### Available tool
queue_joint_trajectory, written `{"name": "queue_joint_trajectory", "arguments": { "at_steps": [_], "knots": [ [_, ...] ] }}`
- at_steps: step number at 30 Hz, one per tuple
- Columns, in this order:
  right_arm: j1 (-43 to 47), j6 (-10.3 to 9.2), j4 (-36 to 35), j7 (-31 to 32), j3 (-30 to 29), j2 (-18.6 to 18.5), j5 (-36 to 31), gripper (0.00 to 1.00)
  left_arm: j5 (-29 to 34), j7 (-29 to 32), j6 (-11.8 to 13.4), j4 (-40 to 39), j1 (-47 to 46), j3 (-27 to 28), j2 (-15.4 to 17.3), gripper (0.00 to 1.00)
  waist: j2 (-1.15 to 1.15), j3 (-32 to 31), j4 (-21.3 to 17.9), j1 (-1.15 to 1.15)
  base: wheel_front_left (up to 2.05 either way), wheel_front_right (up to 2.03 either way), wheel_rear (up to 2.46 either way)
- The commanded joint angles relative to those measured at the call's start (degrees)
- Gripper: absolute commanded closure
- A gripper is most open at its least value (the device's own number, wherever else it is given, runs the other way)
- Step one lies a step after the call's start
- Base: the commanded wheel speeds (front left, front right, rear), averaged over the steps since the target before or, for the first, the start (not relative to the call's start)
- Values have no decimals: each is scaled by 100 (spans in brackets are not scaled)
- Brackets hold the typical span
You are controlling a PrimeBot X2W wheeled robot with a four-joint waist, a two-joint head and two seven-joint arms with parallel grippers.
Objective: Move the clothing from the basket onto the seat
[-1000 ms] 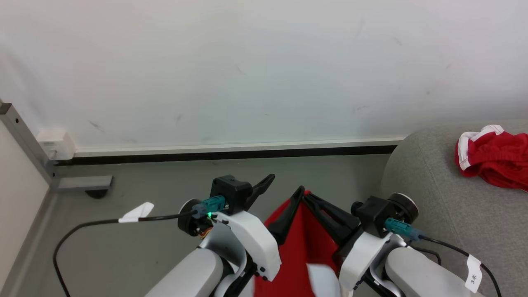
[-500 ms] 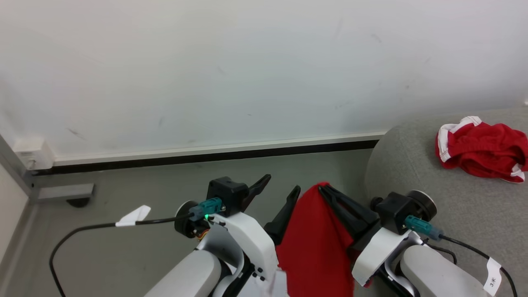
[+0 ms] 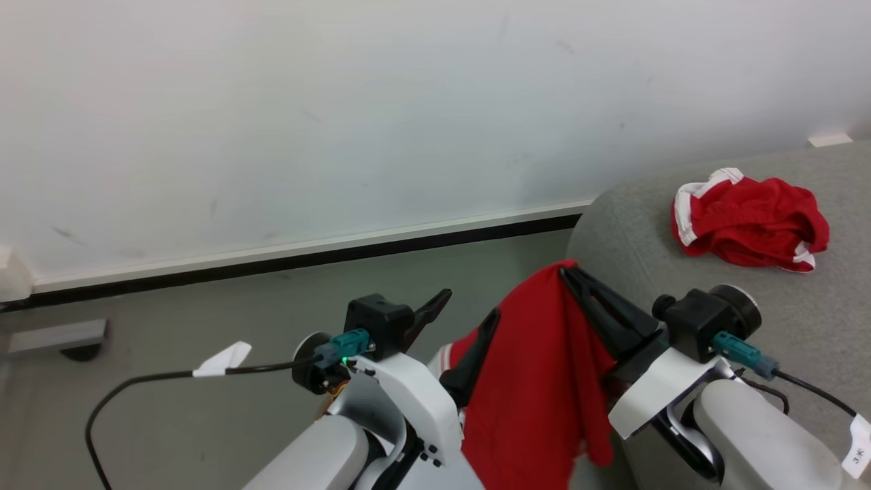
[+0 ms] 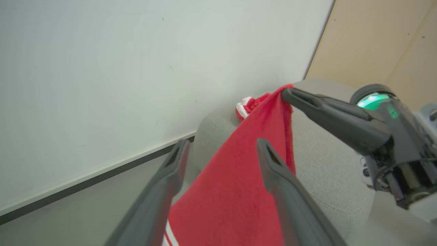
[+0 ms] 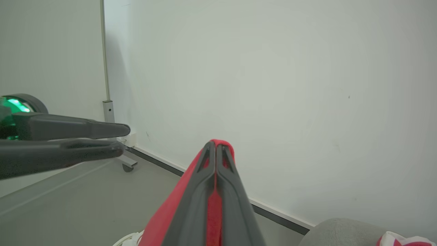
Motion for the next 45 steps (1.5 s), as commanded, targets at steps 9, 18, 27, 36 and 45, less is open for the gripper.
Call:
{"name": "queue_joint_trajectory", "arguments": {
  "at_steps": [9,18,27,36,45],
  "knots": [
    [160,-15,-411,-22,-461,-331,-192,100,-37,-50,39,-156,85,-59,-6,0,0,85,-492,0,0,0,0],
    [397,-14,-860,-21,-1081,-597,-351,100,20,-4,72,-374,86,-159,-30,0,0,181,-996,0,0,0,0],
    [453,-15,-977,-21,-1498,-630,-369,100,24,23,69,-433,9,-245,-66,0,0,367,-1174,0,0,0,0],
    [-222,-15,-558,-21,-2201,-587,-279,100,105,195,13,-517,-281,-312,-18,0,0,1087,-937,0,0,0,0],
    [-2158,-15,547,18,-3695,-878,-616,100,358,460,-155,-641,-993,-396,70,0,0,2246,-443,0,0,0,0]
  ]
}}
